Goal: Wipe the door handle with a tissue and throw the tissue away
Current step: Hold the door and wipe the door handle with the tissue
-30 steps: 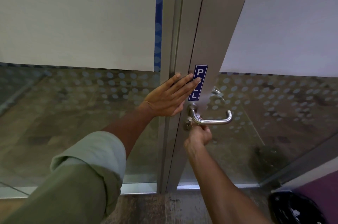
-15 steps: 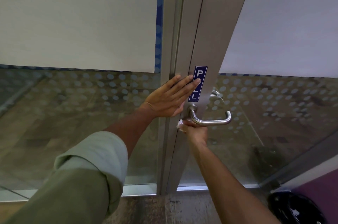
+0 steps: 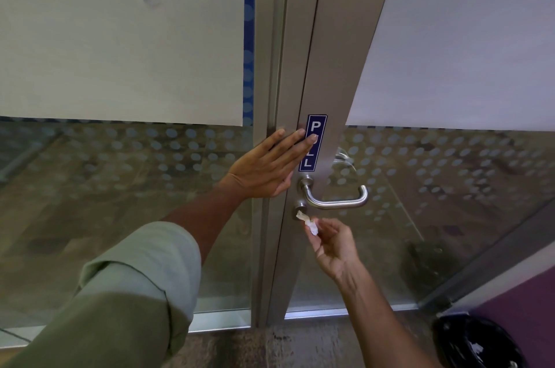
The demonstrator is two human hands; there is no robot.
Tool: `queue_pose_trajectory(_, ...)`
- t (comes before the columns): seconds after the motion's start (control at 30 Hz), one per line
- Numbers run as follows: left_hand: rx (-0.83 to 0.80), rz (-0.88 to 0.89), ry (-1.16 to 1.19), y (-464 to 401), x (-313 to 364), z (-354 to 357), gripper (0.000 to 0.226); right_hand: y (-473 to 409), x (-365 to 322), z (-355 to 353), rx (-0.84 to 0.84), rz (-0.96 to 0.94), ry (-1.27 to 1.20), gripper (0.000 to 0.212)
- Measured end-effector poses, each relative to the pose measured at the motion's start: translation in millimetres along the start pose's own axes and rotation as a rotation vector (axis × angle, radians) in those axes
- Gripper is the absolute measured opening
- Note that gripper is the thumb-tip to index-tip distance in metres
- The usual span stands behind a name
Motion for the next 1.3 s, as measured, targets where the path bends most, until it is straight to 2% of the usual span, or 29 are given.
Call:
queue_pose_trajectory(0.07,0.002,0.000,-0.008,0,0,0,0.072,3,-1,-3,-0.026,-0.028,0.043,0.012)
queue_pose_trajectory(0.2,0.003,0.002,-0.023,0,0,1,0.073,1,0,-9,-0.029,-0.133,0.201,0.033)
queue_pose_trajectory(0.27,0.005,-0.001,-0.031,0,0,1,0.073,1,-2,-9,-0.039,-0.155,0.251,0.037)
queue_pose_trajectory(0.5,0.008,0.000,-0.041,0,1,1,0.073,3,9,18,0.084,-0.266,0.507,0.017)
queue_pose_trajectory(0.57,0.013,-0.001,-0.044,0,2,1,0.074,3,14,28,0.121,-0.275,0.461,0.018)
queue_pose_trajectory(0.7,0.029,0.005,-0.056,0,2,2,0.075,6,26,46,0.176,-0.226,0.152,0.023)
queue_pose_trajectory(0.87,0.039,0.014,-0.065,1,2,5,0.077,-2,42,59,0.250,-0.185,-0.035,0.016)
queue_pose_trajectory(1.03,0.041,0.008,-0.070,2,2,5,0.077,-5,52,64,0.259,-0.181,0.037,0.022)
queue_pose_trajectory(1.1,0.041,0.008,-0.068,2,2,5,0.077,-7,56,64,0.268,-0.182,0.064,0.018)
queue_pose_trajectory(1.23,0.046,0.012,-0.077,2,2,5,0.078,-10,57,66,0.355,-0.248,0.142,0.010)
queue_pose_trajectory(1.3,0.049,0.013,-0.079,1,2,5,0.078,-11,56,70,0.391,-0.265,0.144,0.013)
Point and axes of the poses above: each hand's wrist, its own y-axis away from the middle knuckle, its own z-axis out of the palm, x = y × z, the point moved 1 cm from there along -y, towards the middle knuckle, and after that the axes turned 1 degree about -x, right-handed, at the moved point
